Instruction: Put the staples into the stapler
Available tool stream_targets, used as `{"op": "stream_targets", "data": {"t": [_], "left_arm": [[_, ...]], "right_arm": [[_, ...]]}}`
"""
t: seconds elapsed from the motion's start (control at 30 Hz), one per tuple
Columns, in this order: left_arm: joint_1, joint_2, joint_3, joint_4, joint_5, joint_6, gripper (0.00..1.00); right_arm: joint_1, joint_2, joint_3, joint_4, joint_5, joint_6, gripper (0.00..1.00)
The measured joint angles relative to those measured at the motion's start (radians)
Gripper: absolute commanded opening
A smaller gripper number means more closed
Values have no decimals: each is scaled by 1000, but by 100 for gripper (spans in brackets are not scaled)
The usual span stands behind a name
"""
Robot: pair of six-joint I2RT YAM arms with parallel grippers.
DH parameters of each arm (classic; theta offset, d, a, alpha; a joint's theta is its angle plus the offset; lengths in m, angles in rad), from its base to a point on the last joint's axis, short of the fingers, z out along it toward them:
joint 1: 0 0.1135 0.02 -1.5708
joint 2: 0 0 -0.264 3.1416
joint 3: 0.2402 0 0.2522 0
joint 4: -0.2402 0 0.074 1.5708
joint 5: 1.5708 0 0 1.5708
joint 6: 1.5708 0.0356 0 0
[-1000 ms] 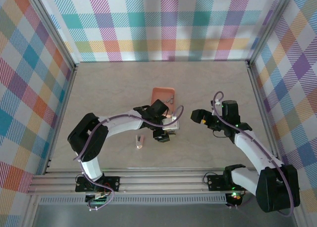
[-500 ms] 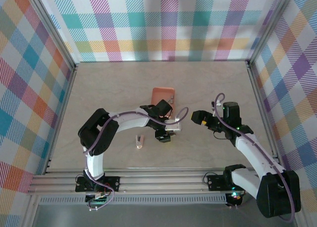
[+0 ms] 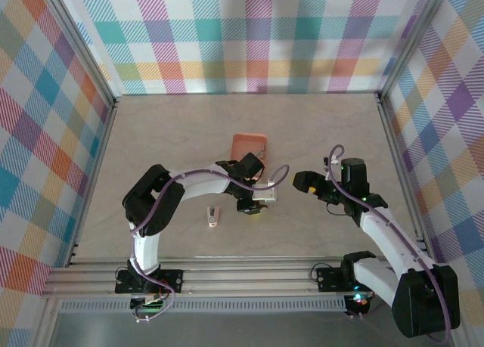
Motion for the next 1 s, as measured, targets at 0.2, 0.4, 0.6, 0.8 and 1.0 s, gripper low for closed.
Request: {"op": "stream_targets", "data": {"t": [0.2, 0.4, 0.6, 0.8, 1.0], "left_arm": [[0, -93, -104, 75, -8, -27, 31], [0, -346, -301, 287, -41, -114, 31], [0, -486, -423, 490, -80, -181, 31], [0, -539, -467, 562, -98, -188, 31], [0, -576, -505, 597, -99, -188, 31]], "right_arm": [[0, 0, 0, -2, -7, -13, 93], [82, 26, 1, 25, -28, -80, 89], [210, 114, 42, 49, -82, -154, 81], [256, 191, 89, 98, -152, -159, 72], [291, 277, 124, 180, -224, -119, 60]]}}
